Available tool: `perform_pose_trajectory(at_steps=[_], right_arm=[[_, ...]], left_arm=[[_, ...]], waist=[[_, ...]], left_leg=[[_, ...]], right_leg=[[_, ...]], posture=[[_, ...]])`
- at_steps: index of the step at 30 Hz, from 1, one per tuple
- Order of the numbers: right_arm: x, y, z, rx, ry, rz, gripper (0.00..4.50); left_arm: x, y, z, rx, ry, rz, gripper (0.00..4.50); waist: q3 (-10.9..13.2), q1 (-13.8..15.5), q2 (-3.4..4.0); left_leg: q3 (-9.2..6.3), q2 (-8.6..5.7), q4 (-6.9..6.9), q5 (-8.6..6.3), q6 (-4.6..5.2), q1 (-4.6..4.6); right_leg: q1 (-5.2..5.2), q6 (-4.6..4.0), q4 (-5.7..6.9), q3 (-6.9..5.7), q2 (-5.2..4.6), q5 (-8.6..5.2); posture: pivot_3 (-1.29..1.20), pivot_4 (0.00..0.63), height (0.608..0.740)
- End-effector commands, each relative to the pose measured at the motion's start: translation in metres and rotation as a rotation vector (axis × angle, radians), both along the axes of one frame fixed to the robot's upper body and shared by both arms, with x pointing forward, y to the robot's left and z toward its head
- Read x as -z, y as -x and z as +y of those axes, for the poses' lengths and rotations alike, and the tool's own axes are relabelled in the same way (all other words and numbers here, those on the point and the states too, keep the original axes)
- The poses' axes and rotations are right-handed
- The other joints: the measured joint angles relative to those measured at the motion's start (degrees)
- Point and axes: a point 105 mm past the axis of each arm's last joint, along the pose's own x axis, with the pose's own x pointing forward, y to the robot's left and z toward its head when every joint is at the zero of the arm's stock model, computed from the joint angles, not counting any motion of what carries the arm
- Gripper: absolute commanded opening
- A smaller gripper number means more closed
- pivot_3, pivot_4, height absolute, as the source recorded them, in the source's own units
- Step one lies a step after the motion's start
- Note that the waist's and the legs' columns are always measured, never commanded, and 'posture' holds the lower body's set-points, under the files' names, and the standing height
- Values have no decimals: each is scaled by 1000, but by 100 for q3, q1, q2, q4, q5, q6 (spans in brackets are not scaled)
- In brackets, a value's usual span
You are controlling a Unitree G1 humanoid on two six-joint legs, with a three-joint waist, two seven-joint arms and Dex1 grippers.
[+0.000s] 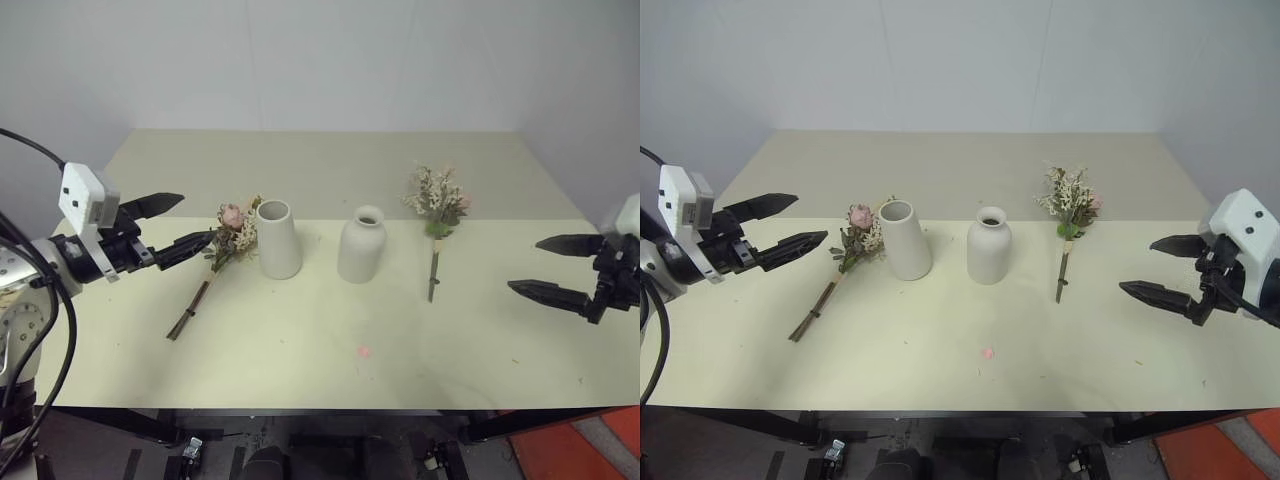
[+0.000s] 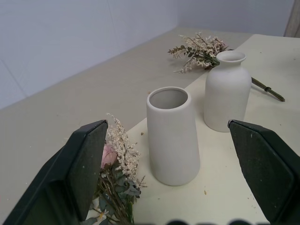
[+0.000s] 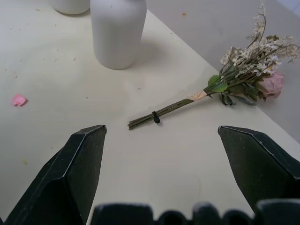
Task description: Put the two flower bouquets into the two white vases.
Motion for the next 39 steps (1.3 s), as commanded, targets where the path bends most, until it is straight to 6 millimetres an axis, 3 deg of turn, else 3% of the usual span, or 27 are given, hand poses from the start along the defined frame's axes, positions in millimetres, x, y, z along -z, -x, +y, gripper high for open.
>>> perform_pose_trajectory(at_steps=[1, 10, 13, 20, 24, 29, 36, 39], right_arm=[[-18, 2, 1, -4, 28, -81, 4500], [-21, -5, 2, 18, 8, -98, 4500], [-9, -36, 5, 136, -60, -6, 4500], [28, -122, 43, 337, -195, 229, 4500], [48, -155, 48, 448, -203, 280, 4500], [58, -178, 42, 571, -246, 274, 4500], [71, -191, 45, 632, -279, 269, 4500], [65, -196, 45, 644, -311, 249, 3526]], left_arm=[[-10, 3, -1, 3, -23, -52, 4468], [-11, 7, 0, 5, -30, -54, 4468], [-9, 6, -12, 42, -68, -57, 4468], [-4, 1, -40, 149, -109, -110, 4468], [-6, 4, -50, 192, -87, -123, 4468], [0, 10, -52, 189, -84, -121, 4468], [8, 14, -50, 170, -91, -104, 4468], [8, 15, -48, 160, -94, -107, 4500]], waist=[[0, 5, 0], [0, 4, 0], [0, -52, -2], [-2, -170, -7], [-3, -134, -6], [-3, -131, -6], [-3, -180, -6], [-3, -186, -6]], left_leg=[[0, 0, 0, 0, 0, -1], [0, 0, 0, 0, 0, -1], [1, 2, 1, 0, 0, 2], [6, 8, 1, 4, -6, 3], [5, 2, -1, 5, -7, -58], [2, -23, 9, 38, -60, -182], [3, -23, 6, 21, -28, -181], [3, -23, 7, 21, -29, -171]], right_leg=[[0, 0, -1, 0, 0, 0], [0, 0, 0, 0, 0, 0], [2, -1, -1, 2, 0, 1], [-2, -15, 0, 9, 12, 9], [-72, -23, 14, 8, 4, 15], [-194, -15, 43, 7, -21, 24], [-194, -13, 38, 8, -19, 28], [-193, -17, 64, 10, -17, 31]], posture=[[0, 150, 740], [0, 150, 740], [0, 150, 740], [0, 150, 740], [0, 150, 740], [0, 150, 740], [0, 150, 740], [0, 150, 740]])
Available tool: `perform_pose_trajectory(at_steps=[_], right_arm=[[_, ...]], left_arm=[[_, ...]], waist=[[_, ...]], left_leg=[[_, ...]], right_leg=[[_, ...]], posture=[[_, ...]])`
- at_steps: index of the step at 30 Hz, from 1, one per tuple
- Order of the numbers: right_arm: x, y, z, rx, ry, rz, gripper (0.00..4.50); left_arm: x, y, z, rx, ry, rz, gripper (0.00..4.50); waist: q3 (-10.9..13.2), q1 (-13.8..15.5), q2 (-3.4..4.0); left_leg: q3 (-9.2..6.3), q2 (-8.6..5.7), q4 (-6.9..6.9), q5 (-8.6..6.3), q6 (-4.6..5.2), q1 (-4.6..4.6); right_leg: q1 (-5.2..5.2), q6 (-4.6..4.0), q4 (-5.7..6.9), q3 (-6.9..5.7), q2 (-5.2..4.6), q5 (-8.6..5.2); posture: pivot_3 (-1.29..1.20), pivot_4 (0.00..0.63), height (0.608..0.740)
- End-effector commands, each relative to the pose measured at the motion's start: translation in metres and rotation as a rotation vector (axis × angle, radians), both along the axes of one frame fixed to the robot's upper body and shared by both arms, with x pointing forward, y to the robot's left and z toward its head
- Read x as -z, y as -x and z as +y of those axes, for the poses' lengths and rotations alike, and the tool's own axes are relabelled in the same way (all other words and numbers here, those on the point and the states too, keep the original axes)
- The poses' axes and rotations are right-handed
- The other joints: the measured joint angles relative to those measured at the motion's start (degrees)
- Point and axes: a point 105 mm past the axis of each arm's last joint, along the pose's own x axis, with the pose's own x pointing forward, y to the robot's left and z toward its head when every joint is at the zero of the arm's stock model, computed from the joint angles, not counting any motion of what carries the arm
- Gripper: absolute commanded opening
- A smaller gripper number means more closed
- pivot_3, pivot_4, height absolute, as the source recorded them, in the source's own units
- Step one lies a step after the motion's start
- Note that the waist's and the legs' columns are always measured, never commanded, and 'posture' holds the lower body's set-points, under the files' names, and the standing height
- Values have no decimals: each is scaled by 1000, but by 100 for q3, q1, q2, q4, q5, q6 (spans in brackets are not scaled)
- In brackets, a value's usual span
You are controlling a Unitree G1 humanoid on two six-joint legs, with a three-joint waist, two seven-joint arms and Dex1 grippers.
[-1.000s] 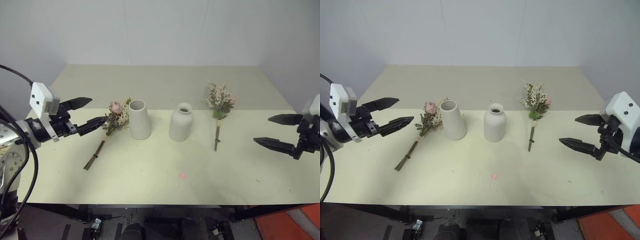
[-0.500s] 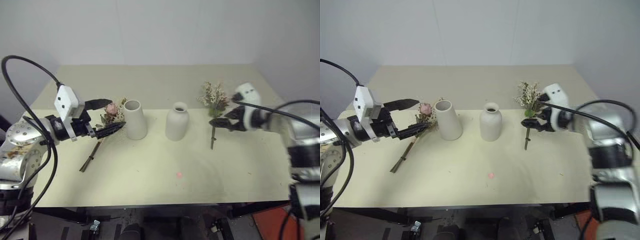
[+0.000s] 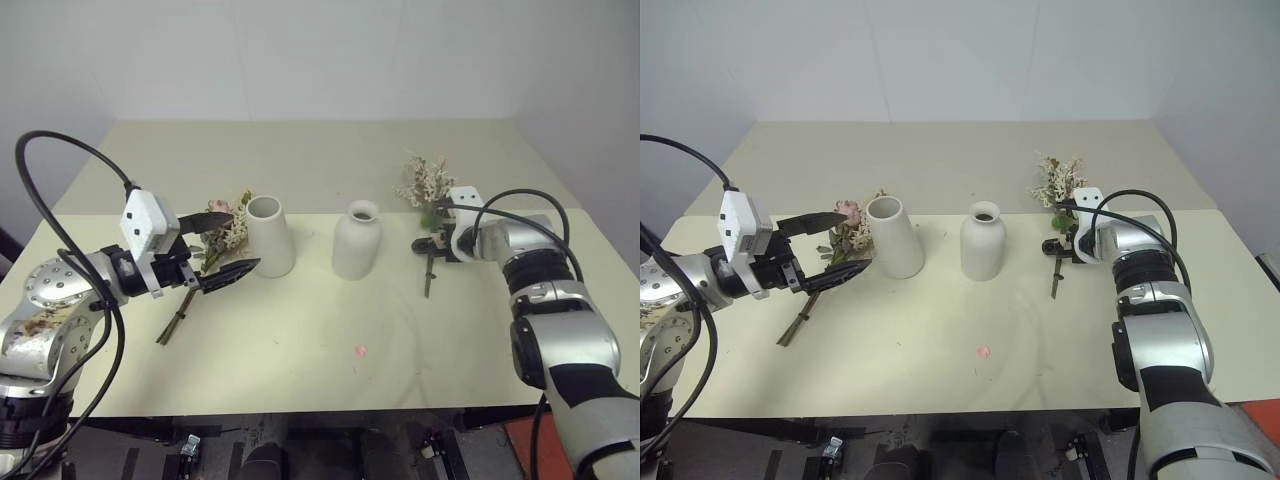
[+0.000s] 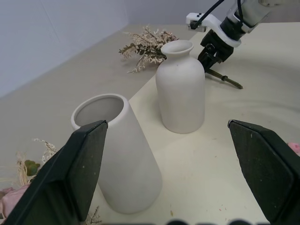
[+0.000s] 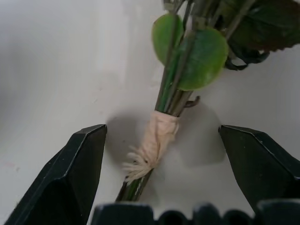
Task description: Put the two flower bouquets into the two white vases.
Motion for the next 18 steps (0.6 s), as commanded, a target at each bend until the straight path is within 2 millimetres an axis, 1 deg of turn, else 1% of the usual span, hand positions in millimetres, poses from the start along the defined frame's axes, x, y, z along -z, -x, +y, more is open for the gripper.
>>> perform_pose_trajectory(at_steps=[1, 4, 7, 9, 10, 12, 13, 14, 16, 17, 18], right_arm=[[-27, -9, 0, 17, -12, -99, 3166], [-31, -10, 1, 4, -9, -101, 2044], [-26, -9, 3, -11, -29, -79, 944], [-25, -10, 3, -9, -6, -85, 256], [-27, -11, 3, -5, -3, -94, 157], [-37, -13, 2, 6, 7, -139, 157], [-52, -16, 3, 5, 22, -228, 157], [-73, -18, 5, 2, 8, -343, 157], [-103, -14, 11, -14, -22, -531, 157], [-127, -4, 19, -39, -50, -713, 157], [-147, 9, 25, -51, -70, -862, 157]], left_arm=[[-13, 6, 1, -4, 2, -66, 4500], [-12, 7, 2, -5, 10, -65, 4500], [-9, 6, 2, -4, 14, -58, 4500], [-8, 5, 1, -2, 14, -56, 4500], [-8, 4, 0, -1, 13, -56, 4500], [-8, 3, -1, 6, 12, -56, 4500], [-9, 3, -2, 12, 9, -58, 4500], [-10, 3, -2, 15, 8, -60, 4500], [-11, 3, -1, 17, 6, -62, 4500], [-12, 2, -1, 18, 8, -64, 4500], [-13, 2, -1, 20, 11, -67, 4500]], waist=[[0, 1, 0], [0, -10, 0], [0, -30, 1], [-1, -52, 1], [-1, -64, 1], [0, -80, 1], [-1, -85, 1], [0, -87, 1], [0, -88, 1], [-1, -92, 1], [-1, -102, 2]], left_leg=[[0, 0, 1, 0, 0, 5], [-1, 0, 1, 2, -2, 15], [-1, 1, 0, 2, -1, 22], [-1, 1, 0, 2, -1, 21], [-2, 1, 0, 2, -1, 20], [-2, 1, 0, 2, -1, 20], [-2, 1, 0, 2, -1, 20], [-2, 1, -1, 2, -1, 20], [-4, 1, 0, 2, -1, 17], [-4, 1, -2, 2, -1, 18], [-6, 3, -3, 2, -1, 18]], right_leg=[[2, 0, 9, 1, 0, 0], [5, -1, 21, 2, 4, 0], [10, -1, 21, 3, 6, 0], [10, -1, 18, 4, 5, 0], [10, -1, 17, 4, 5, 0], [10, -1, 18, 4, 5, 0], [10, -1, 18, 4, 5, 0], [10, -1, 18, 4, 5, 0], [6, -1, 21, 5, 4, 0], [6, -1, 20, 4, 4, 0], [5, -1, 20, 3, 6, 0]], posture=[[0, 150, 740], [0, 150, 740], [0, 150, 740], [0, 150, 740], [0, 150, 740], [0, 150, 740], [0, 150, 740], [0, 150, 740], [0, 150, 740], [0, 150, 740], [0, 150, 740]])
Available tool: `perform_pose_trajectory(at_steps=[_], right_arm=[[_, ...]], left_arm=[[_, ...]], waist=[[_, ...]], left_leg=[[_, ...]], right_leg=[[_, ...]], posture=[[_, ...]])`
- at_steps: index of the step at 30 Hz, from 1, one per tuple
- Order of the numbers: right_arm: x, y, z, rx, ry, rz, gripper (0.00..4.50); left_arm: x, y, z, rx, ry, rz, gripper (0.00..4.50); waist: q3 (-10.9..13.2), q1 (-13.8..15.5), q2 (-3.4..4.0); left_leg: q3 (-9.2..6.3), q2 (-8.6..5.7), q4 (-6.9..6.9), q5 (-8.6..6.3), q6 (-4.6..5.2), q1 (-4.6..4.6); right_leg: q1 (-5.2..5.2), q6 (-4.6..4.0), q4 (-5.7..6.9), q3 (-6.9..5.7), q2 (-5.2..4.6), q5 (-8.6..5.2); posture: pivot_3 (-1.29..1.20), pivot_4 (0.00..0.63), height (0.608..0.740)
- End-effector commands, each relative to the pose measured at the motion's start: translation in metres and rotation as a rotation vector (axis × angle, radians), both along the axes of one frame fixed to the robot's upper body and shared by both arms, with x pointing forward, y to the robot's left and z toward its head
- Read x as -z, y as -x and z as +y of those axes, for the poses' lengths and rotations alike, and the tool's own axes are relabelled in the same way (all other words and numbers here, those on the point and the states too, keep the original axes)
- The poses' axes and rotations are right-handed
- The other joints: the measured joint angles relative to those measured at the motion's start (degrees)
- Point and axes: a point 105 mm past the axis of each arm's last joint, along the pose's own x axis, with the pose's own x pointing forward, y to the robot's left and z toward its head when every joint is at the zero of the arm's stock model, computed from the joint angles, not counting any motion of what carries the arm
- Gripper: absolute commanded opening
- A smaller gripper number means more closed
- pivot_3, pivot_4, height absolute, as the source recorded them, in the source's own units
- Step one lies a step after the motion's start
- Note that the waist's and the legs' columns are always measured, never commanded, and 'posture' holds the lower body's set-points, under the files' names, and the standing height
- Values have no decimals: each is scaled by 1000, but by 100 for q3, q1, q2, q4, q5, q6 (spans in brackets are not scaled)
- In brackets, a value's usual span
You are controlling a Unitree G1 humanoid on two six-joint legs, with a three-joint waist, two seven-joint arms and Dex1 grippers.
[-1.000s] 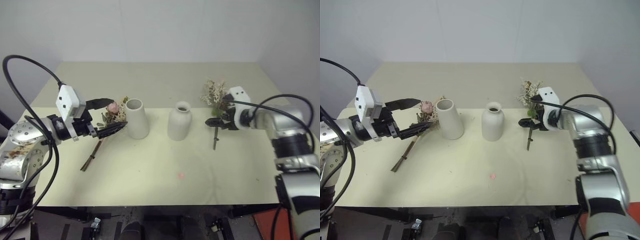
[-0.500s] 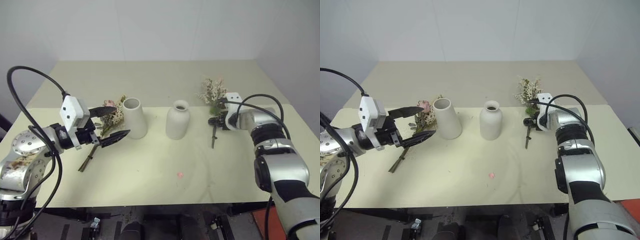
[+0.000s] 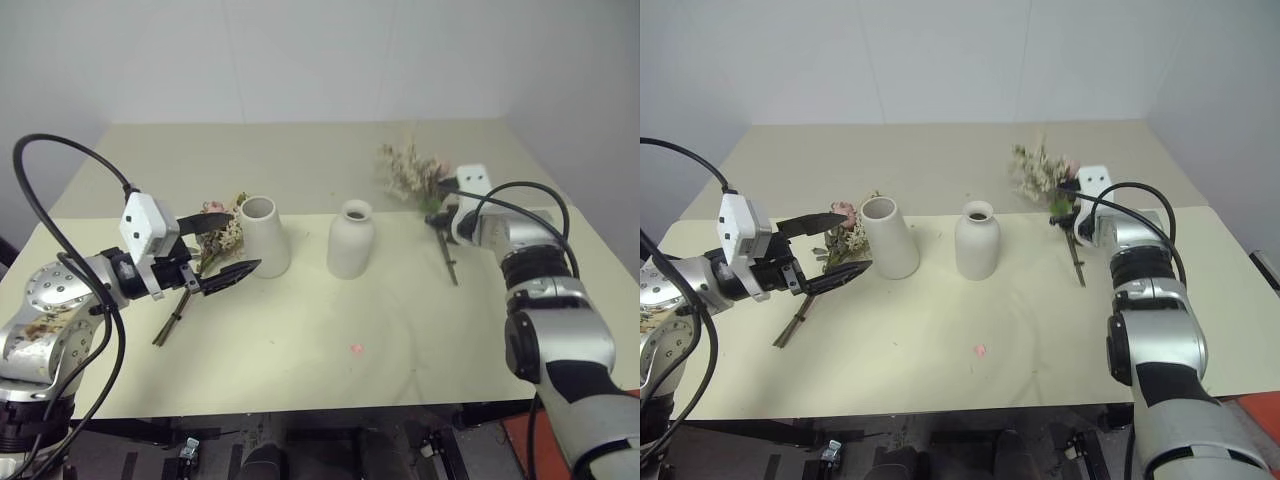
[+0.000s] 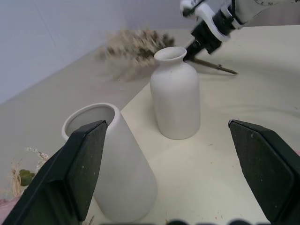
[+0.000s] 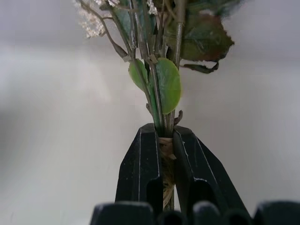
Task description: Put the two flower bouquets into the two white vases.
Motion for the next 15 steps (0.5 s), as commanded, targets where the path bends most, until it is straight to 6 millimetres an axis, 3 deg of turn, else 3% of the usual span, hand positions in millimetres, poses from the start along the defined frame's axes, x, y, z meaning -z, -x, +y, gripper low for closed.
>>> perform_pose_trajectory(at_steps=[1, 5, 7, 11, 15], right_arm=[[-104, 37, 25, -78, -132, -574, 157], [-137, 82, 47, -180, -354, -834, 157], [-147, 99, 48, -202, -461, -948, 157], [-150, 104, 70, -281, -573, -938, 157], [-141, 105, 93, -352, -617, -894, 157]], left_arm=[[-14, 1, 0, 15, 3, -64, 4500], [-14, 0, -1, 24, 4, -68, 4500], [-15, -1, -1, 30, 4, -69, 4500], [-15, -1, -2, 40, 4, -67, 4500], [-14, -2, 0, 30, 7, -68, 4500]], waist=[[-1, -20, 1], [-2, -24, 3], [-2, -12, 3], [-2, 1, 3], [-2, -18, 4]], left_leg=[[-2, 3, 2, 0, 0, -1], [-4, 12, 2, 1, -1, 2], [-4, 11, 2, 0, -1, 9], [-3, 7, 3, 1, -2, 20], [-1, 10, -2, 1, -2, 31]], right_leg=[[-2, 0, 4, 1, 2, 0], [-7, 0, 12, 4, 7, 0], [-2, 0, 15, 1, 7, 0], [8, -1, 18, 2, 4, 0], [9, -3, 26, 3, 10, 0]], posture=[[0, 150, 740], [0, 150, 740], [0, 150, 740], [0, 150, 740], [0, 150, 740]])
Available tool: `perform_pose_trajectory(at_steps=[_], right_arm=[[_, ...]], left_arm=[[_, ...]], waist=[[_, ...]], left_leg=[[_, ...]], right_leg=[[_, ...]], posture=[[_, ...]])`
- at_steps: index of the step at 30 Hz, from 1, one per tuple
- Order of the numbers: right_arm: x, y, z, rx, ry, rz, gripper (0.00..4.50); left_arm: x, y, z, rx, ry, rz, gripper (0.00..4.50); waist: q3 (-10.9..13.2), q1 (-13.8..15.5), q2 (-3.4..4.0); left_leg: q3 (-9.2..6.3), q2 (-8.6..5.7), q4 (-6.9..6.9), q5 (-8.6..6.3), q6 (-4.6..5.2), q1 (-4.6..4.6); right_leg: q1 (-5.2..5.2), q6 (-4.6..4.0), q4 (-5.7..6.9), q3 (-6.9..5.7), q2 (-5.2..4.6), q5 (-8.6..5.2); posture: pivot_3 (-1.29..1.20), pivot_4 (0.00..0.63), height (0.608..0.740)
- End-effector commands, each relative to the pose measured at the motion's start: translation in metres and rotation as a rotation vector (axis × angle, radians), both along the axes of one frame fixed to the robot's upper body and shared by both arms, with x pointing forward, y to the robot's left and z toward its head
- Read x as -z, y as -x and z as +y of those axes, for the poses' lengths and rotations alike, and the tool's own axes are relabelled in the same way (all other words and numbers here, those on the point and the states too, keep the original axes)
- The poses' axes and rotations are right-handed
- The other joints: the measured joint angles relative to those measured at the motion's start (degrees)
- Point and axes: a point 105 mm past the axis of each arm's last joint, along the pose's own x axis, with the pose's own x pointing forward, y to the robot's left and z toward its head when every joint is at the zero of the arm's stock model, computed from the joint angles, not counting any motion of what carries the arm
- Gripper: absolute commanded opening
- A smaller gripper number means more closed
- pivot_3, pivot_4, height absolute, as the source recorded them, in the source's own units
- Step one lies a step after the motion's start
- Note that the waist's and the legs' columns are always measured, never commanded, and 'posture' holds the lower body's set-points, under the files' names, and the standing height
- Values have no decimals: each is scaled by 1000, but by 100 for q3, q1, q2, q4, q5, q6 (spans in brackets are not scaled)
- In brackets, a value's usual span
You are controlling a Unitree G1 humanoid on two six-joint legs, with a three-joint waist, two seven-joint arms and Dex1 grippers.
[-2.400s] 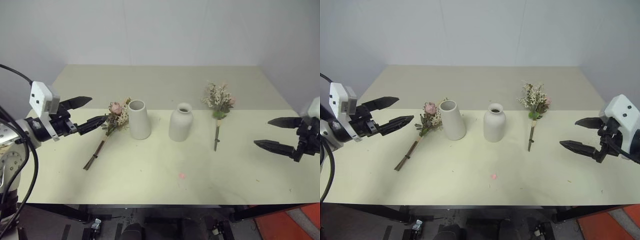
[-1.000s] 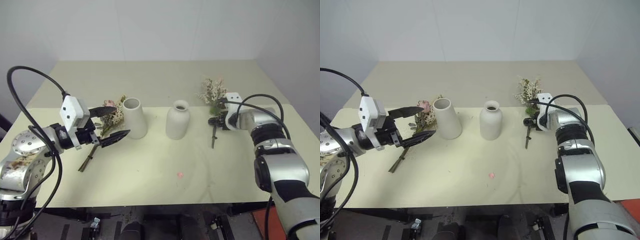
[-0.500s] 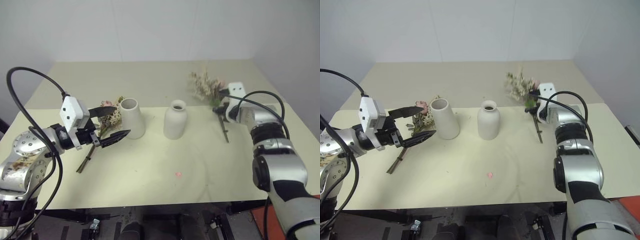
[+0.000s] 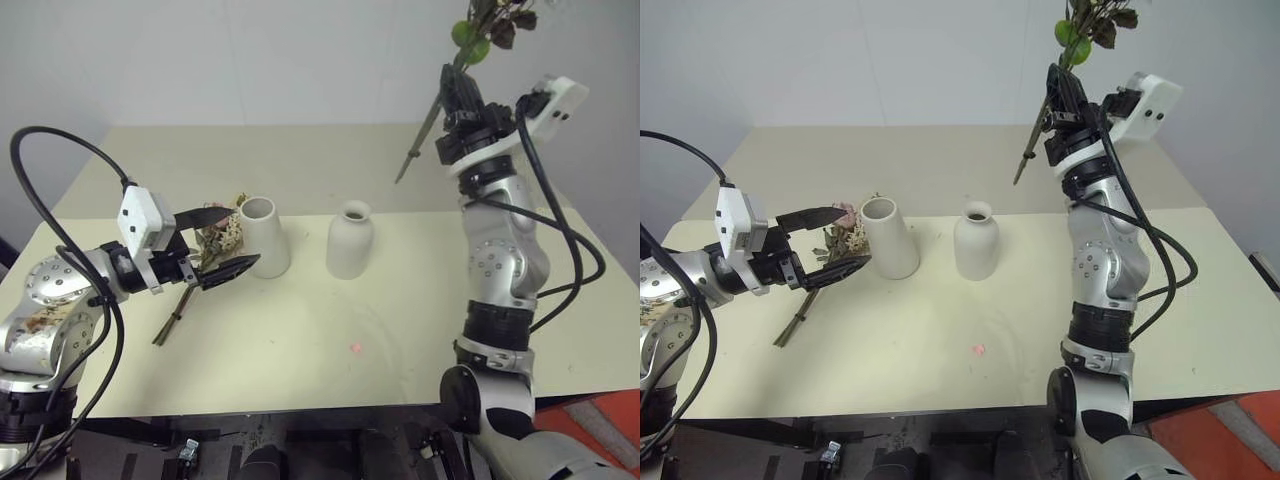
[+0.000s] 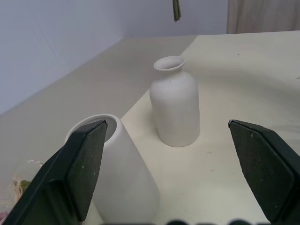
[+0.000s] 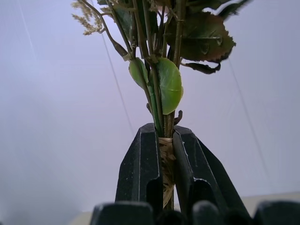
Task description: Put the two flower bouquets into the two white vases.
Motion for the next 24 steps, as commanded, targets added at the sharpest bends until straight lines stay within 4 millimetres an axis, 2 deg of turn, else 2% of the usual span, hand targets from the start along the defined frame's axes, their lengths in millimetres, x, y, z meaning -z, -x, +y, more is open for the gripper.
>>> perform_pose_trajectory(at_steps=[1, 14, 24], right_arm=[[-6, 14, 16, -58, 3, -59, 157], [23, -4, 47, -170, 67, -23, 157], [50, -22, 55, -148, 163, -20, 157]], left_arm=[[-10, 2, -1, 2, 5, -55, 4500], [-6, 8, 4, -36, 11, -46, 4500], [-9, 9, 7, -47, 14, -47, 4500]], waist=[[0, -15, 0], [0, -21, 1], [0, -19, 1]], left_leg=[[0, 1, -2, 0, 0, 1], [1, 0, -2, 0, 0, 3], [1, 1, -3, 1, -1, 4]], right_leg=[[-1, 0, 1, 0, 1, 0], [-1, -1, -1, 1, 0, 0], [-1, -1, -1, 1, 1, 0]], posture=[[0, 150, 740], [0, 150, 740], [0, 150, 740]])
